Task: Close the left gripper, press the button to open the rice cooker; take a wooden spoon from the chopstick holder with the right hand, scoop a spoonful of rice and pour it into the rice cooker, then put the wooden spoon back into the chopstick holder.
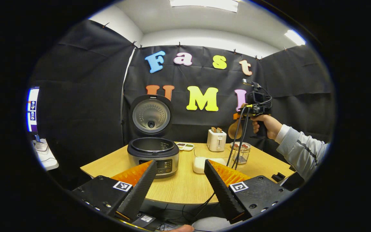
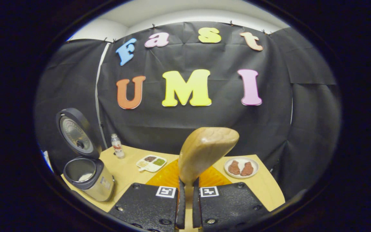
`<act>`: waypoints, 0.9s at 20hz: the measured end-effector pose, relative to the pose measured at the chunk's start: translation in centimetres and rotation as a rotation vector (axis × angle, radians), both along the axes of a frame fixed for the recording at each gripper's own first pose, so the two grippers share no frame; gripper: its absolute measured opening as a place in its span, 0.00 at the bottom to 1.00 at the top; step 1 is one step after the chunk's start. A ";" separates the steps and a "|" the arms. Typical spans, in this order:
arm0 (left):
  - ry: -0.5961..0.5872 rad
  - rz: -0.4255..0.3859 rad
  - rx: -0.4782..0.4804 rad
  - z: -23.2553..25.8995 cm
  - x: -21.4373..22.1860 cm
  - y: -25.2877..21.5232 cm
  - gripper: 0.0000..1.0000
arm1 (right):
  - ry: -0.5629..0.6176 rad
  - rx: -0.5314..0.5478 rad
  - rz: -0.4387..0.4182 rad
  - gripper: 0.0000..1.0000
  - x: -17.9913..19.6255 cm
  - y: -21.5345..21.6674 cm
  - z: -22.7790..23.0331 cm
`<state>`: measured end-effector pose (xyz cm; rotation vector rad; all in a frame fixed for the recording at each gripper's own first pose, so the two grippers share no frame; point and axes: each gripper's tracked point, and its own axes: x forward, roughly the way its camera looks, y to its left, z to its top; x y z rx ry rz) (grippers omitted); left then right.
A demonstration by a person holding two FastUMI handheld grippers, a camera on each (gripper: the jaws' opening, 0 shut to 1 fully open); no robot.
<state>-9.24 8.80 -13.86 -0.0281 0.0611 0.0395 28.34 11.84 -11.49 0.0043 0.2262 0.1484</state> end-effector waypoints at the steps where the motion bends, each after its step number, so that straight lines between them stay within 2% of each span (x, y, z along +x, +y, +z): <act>1: 0.001 0.001 0.002 0.1 0.0 -0.1 0.94 | 0.005 0.000 -0.018 0.10 0.2 -1.3 -0.6; 2: 0.002 0.002 0.006 0.1 0.1 -0.3 0.94 | 0.013 -0.001 -0.039 0.14 0.4 -2.6 -1.3; 3: 0.003 0.004 0.011 0.1 0.2 -0.4 0.94 | 0.021 -0.002 -0.058 0.10 1.0 -3.9 -1.6; 5: 0.010 0.005 0.018 -0.1 0.6 -0.6 0.94 | 0.037 -0.004 -0.079 0.14 1.5 -5.7 -3.1; 9: 0.021 0.012 0.028 -0.1 1.3 -1.0 0.94 | 0.085 0.005 -0.113 0.15 2.7 -8.1 -6.7; 14: 0.043 0.022 0.026 -0.7 2.1 -1.0 0.94 | 0.153 0.071 -0.122 0.16 4.3 -9.1 -10.9; 18: 0.059 0.028 0.031 -1.1 2.8 -1.0 0.94 | 0.221 0.135 -0.096 0.20 5.1 -9.0 -14.0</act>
